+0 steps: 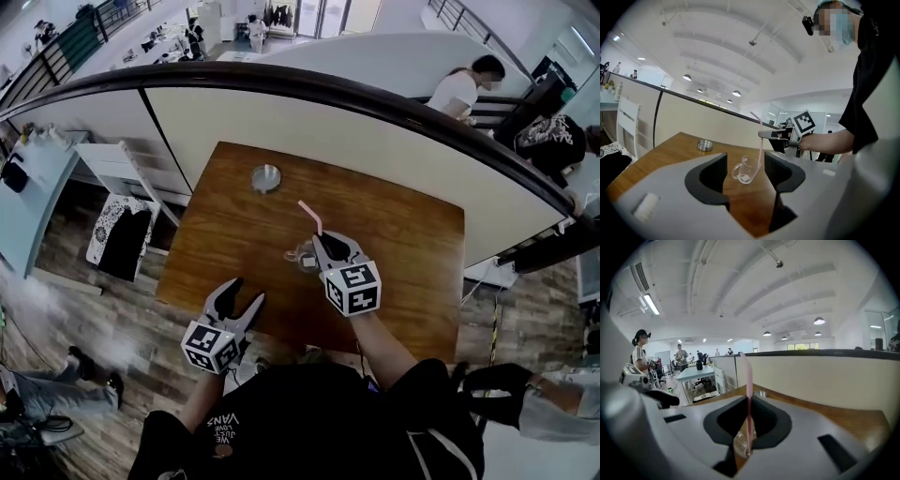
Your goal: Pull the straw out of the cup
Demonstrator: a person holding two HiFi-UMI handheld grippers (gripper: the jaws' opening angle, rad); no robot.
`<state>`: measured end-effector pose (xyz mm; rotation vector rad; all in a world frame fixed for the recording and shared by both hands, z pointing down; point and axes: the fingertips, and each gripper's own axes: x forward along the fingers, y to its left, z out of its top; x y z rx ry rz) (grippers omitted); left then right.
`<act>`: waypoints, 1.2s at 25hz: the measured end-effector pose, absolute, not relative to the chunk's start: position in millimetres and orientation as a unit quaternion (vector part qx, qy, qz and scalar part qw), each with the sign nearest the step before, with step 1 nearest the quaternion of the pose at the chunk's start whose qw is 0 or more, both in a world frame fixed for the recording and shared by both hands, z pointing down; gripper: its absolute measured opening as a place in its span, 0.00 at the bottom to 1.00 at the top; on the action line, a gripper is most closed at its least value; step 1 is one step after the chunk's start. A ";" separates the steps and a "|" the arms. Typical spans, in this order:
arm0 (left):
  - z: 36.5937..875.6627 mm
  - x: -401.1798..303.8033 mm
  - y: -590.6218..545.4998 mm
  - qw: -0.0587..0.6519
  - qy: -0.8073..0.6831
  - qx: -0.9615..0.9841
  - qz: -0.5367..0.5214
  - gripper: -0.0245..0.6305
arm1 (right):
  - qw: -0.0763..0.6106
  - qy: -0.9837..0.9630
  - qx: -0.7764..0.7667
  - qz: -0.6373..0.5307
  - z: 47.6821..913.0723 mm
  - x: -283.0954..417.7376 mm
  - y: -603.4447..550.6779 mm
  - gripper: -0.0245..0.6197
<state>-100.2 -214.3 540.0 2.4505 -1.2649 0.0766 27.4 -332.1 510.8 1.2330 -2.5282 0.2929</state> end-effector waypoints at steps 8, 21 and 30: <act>528.9 -103.4 -201.7 0.174 -0.432 0.885 0.026 0.39 | 0.109 -0.874 0.464 0.094 475.7 40.9 -297.6 0.09; 517.3 -103.2 -174.5 0.142 -0.404 0.903 0.030 0.32 | 0.081 -0.846 0.517 0.103 469.8 66.3 -236.8 0.09; 514.2 -100.8 -159.8 0.127 -0.390 0.911 0.031 0.16 | 0.079 -0.824 0.549 0.112 475.4 85.5 -201.6 0.09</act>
